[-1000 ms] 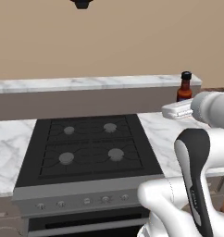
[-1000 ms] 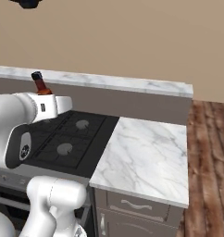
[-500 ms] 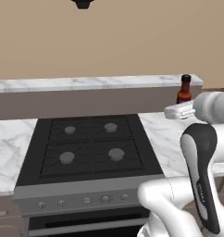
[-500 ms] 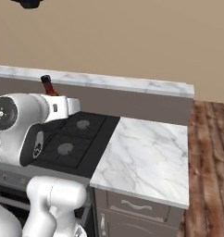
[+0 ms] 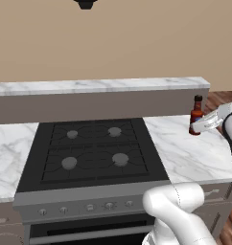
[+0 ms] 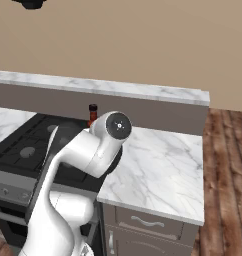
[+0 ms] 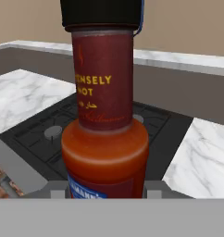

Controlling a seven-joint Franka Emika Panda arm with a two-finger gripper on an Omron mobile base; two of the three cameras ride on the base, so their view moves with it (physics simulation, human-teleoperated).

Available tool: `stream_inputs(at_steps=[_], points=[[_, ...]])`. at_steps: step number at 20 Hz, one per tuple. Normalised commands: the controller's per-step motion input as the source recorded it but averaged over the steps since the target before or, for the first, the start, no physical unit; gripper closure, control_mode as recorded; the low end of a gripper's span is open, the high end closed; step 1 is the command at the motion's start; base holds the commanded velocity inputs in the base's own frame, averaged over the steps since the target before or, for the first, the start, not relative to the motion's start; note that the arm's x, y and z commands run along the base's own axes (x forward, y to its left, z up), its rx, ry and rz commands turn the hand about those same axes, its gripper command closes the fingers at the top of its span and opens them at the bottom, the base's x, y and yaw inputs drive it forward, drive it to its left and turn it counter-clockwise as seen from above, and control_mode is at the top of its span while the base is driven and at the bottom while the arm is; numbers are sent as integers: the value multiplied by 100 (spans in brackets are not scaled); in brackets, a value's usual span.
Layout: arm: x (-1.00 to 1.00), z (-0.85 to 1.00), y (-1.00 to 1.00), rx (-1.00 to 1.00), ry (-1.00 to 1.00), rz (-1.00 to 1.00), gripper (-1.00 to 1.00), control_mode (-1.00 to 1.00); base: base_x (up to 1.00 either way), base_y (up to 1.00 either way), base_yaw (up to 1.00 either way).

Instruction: Take 2 condiments from the cabinet and move them on the counter near the stove.Make sure the condiments are lined up with each other, next to each other.

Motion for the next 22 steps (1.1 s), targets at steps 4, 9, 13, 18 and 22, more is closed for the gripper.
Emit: stream_inputs(at_steps=[4,9,13,18,22], points=[[45,-88,-46,5,9,44,100,-100,0,0,0],[10,-59,-2,0,-2,38,100,-100,0,0,0],[0,-33,0,0,-9,26,100,-100,0,0,0],[0,-31,0,0,-3,17,100,-100,0,0,0],[5,-33,0,0,-1,13,100,-100,0,0,0]])
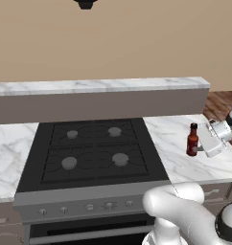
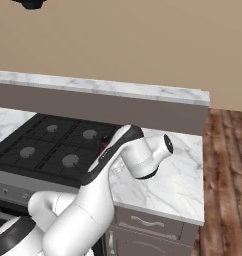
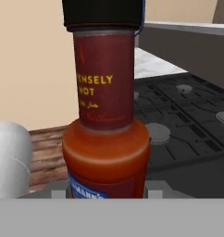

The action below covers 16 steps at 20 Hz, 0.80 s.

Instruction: Take 2 condiments from the cabinet and move them on the counter near the stove.Make sure the condiments are lined up with each other, next to each other.

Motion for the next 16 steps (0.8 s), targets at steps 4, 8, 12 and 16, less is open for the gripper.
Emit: stream_inputs(at_steps=[4,8,12,16], points=[[19,-33,0,3,0,8,100,-100,0,0,0],[25,-27,0,5,0,7,100,-100,0,0,0],[22,-27,0,4,0,8,100,-100,0,0,0],[22,-32,0,1,0,8,100,-100,0,0,0]])
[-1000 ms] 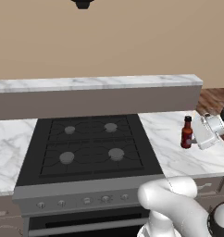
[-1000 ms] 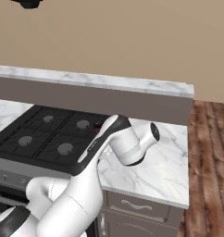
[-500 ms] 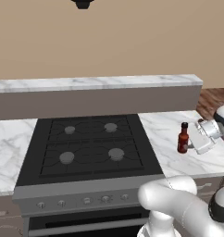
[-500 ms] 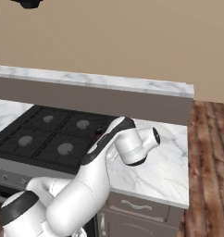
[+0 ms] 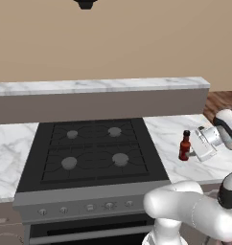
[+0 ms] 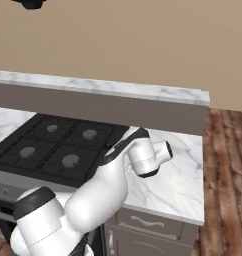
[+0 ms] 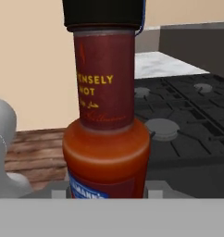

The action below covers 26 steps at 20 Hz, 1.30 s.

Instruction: Take 2 condiments from the cabinet and move them on the counter near the stove.Make sure the condiments are lined up with each other, next to each other.

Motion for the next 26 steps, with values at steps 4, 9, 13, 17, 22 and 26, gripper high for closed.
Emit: stream_inputs(at_steps=[4,9,13,17,22,26], points=[[30,-23,0,0,0,8,100,-100,0,0,0],[34,-7,0,0,0,7,100,-100,0,0,0],[28,-18,0,0,0,6,100,-100,0,0,0],[14,-26,3,0,0,5,100,-100,0,0,0],[11,-27,3,1,0,3,100,-100,0,0,0],[9,-20,2,2,0,1,100,-100,0,0,0]])
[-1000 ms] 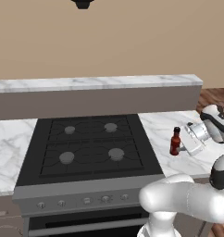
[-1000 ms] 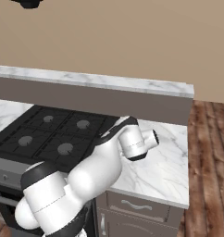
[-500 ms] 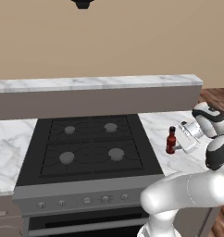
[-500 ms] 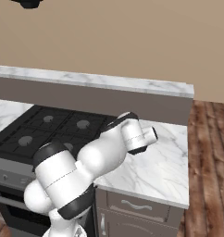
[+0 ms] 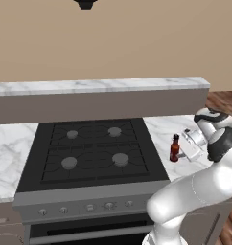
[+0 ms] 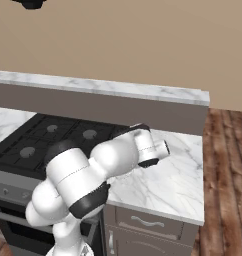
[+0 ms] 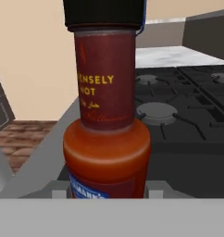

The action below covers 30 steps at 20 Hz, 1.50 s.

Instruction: Take 2 condiments from the cabinet and move them on the counter near the stove.Make sure the condiments are lined up with each other, next to each other.

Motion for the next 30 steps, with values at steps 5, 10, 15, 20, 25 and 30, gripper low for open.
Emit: stream_inputs(at_steps=[5,10,15,20,25,30], points=[[3,-22,11,0,0,0,100,-100,0,0,0],[5,-20,2,0,0,0,100,-100,0,0,0],[7,-7,0,0,0,0,100,-100,0,0,0],[3,-1,0,0,0,0,100,-100,0,0,0],[0,-4,0,0,0,0,-100,-100,0,0,0],[0,-7,0,0,0,0,-100,-100,0,0,0]])
